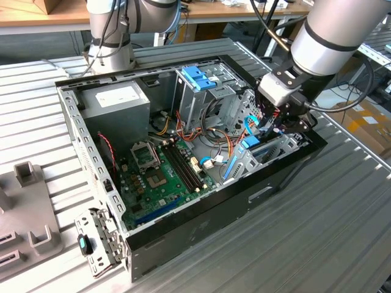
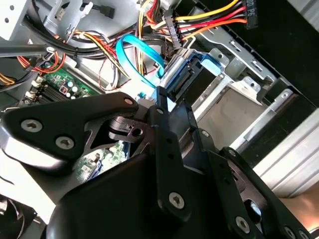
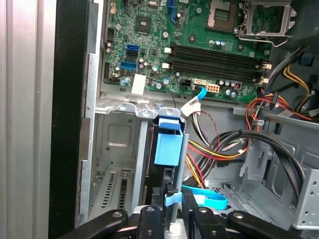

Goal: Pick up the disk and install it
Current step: 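Insert the first disk wire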

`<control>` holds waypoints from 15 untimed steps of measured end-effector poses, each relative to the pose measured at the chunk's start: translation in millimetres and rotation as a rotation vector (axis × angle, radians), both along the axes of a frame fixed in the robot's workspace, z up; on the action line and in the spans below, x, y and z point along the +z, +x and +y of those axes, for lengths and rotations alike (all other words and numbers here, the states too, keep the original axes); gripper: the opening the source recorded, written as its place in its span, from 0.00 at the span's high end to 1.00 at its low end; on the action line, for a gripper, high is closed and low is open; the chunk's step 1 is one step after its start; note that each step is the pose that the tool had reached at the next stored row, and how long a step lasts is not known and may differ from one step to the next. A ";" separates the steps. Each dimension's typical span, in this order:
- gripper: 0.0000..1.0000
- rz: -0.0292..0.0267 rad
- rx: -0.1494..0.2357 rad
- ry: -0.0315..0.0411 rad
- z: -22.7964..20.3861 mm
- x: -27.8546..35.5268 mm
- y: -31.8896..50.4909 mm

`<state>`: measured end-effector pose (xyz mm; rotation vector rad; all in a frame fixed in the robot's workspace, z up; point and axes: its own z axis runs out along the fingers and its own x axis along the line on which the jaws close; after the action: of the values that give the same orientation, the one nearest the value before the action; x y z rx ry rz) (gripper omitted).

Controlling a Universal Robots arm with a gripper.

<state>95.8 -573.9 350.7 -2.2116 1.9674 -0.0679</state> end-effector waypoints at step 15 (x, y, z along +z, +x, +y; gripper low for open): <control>0.70 0.0921 0.000 0.0001 0.0 10.0 1.1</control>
<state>96.9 -573.9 360.7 -2.2528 2.0141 0.0347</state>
